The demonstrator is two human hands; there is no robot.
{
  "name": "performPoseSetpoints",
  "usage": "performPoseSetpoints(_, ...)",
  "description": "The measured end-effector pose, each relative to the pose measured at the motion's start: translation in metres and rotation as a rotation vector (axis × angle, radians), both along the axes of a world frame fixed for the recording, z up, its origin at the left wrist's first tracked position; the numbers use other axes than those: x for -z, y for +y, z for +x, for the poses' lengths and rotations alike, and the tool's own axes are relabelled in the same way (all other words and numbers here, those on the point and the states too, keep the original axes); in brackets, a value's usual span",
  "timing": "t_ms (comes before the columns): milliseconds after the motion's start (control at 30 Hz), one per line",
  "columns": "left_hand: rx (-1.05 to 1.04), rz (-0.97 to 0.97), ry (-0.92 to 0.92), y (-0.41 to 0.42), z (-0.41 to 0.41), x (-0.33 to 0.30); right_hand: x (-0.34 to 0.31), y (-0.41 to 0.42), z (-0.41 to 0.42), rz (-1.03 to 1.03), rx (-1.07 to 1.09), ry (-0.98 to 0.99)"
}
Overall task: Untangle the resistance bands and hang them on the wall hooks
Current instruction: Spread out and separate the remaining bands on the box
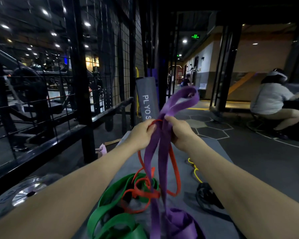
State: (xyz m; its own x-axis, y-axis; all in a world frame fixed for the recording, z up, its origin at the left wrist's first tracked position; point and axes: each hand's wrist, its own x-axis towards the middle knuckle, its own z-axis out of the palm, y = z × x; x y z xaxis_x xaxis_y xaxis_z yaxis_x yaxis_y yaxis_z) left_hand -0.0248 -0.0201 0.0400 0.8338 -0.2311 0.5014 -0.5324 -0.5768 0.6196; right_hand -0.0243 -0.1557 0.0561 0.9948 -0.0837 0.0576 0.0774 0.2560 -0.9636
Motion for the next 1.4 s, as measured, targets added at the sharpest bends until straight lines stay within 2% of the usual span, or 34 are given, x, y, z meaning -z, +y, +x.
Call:
performPoseSetpoints(267,0.007,0.455,0.066,0.007,-0.023,0.04,0.025,-0.021,0.003,-0.012,0.168,0.075)
performPoseSetpoints(433,-0.014,1.069,0.276,0.033,-0.028,0.087,0.021,-0.045,0.004,0.089,0.301,0.076)
performPoseSetpoints(533,-0.007,1.184,0.357,0.038,-0.025,0.106,0.028,-0.054,0.003,0.119,0.29,0.086)
performPoseSetpoints(600,-0.018,1.029,0.364,0.029,-0.018,0.111,0.033,-0.055,0.003,0.15,0.264,0.085)
performPoseSetpoints(700,0.093,0.36,0.504,-0.005,-0.019,0.105,0.035,-0.053,0.001,0.19,0.241,0.093)
performPoseSetpoints(767,0.203,0.061,0.52,-0.03,-0.025,0.102,0.034,-0.052,-0.002,0.215,0.235,0.106)
performPoseSetpoints(867,0.231,-0.049,0.476,-0.057,-0.025,0.108,0.033,-0.055,-0.009,0.201,0.189,0.102)
performPoseSetpoints(967,0.256,-0.329,0.507,-0.065,-0.024,0.103,0.042,-0.061,-0.02,0.148,-0.024,0.102)
performPoseSetpoints(1067,0.236,-0.443,0.504,-0.061,-0.02,0.076,0.07,-0.064,-0.036,0.111,-0.196,0.104)
performPoseSetpoints(1200,0.259,-0.589,0.537,-0.057,-0.013,0.039,0.107,-0.056,-0.05,-0.134,-0.392,0.043)
performPoseSetpoints(1267,0.294,-0.546,0.544,-0.059,-0.015,0.024,0.109,-0.05,-0.052,-0.263,-0.379,0.006)
performPoseSetpoints(1400,0.325,-0.377,0.472,-0.063,-0.015,0.001,0.094,-0.044,-0.05,-0.359,-0.224,-0.113)
